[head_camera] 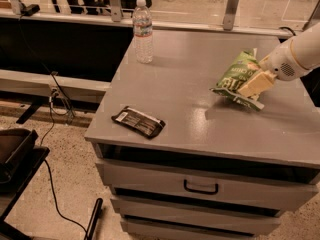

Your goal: Pick green jalapeno chip bag

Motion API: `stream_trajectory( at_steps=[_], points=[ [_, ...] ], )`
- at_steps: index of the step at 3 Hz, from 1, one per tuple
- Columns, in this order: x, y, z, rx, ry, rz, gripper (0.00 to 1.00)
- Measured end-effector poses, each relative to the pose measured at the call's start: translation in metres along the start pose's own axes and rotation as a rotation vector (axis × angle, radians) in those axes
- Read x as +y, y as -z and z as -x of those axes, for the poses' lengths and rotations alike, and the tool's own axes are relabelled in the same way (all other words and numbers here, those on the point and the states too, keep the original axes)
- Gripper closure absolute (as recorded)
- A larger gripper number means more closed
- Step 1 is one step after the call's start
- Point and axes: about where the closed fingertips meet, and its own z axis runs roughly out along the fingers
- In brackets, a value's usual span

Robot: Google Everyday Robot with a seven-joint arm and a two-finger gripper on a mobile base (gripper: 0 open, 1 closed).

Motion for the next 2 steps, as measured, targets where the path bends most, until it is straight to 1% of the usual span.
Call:
stream_trajectory(
  at_steps=[1, 2],
  points=[
    [0.0121, 0.0421, 0.0257, -0.076, 0.082, -0.067, 1.00],
    [0.0121, 0.0424, 0.0259, -0.077, 0.083, -0.068, 1.00]
  ],
)
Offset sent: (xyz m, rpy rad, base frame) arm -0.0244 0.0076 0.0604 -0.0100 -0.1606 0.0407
